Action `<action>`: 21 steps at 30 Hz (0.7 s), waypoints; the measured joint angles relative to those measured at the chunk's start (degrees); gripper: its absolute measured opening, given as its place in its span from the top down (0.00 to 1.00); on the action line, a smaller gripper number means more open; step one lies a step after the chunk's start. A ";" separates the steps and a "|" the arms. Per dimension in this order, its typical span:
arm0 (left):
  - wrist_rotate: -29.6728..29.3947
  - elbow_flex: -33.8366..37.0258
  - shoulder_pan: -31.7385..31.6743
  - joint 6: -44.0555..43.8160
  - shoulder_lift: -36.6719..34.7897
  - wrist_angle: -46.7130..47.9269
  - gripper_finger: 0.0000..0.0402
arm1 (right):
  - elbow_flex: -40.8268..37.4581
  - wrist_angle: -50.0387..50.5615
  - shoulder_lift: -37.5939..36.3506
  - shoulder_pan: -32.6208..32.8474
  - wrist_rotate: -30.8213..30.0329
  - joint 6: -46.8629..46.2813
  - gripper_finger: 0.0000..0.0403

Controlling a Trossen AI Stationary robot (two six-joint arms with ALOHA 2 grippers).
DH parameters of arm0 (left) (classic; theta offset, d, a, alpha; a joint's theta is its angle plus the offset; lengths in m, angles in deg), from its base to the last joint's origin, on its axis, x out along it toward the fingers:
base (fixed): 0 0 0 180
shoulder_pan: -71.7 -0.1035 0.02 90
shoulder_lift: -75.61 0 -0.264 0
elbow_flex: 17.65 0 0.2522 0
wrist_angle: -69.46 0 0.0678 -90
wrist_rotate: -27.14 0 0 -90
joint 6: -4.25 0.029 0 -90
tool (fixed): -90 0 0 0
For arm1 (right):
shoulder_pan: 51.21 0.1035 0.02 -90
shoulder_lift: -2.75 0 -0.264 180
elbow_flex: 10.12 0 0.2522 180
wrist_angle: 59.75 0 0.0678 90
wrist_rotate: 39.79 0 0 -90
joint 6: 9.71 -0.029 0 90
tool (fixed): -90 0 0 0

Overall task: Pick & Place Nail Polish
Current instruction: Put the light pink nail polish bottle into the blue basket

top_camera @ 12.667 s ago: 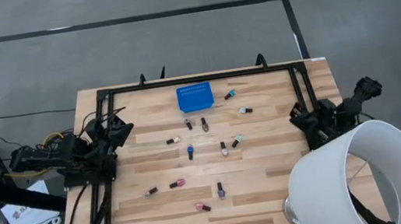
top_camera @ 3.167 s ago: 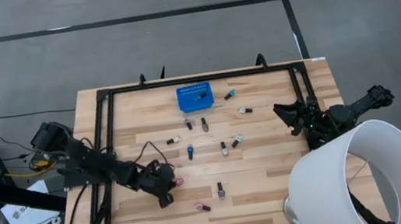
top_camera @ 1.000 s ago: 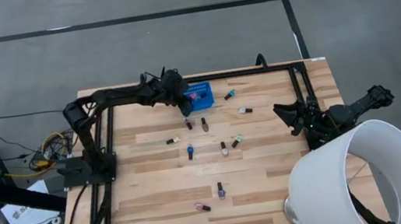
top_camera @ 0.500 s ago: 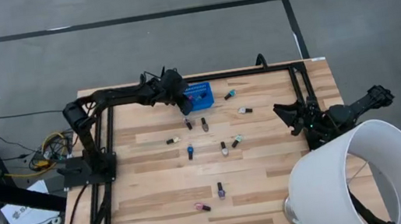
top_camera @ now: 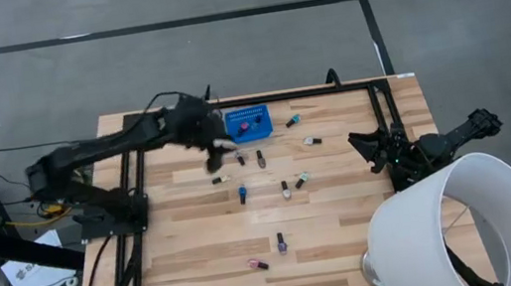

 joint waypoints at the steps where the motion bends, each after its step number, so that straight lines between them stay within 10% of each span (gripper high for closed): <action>1: 0.00 0.22 2.38 0.52 -2.42 1.02 0.59 | 0.00 -0.02 0.00 0.00 0.00 0.00 0.66; 10: -6.92 5.46 28.93 -5.01 -13.64 0.21 0.44 | 0.00 -0.02 -0.02 0.00 0.02 -0.09 0.65; 21: -14.66 13.42 46.56 -14.40 3.45 -18.24 0.39 | 0.00 -0.02 0.00 0.11 0.17 -0.11 0.64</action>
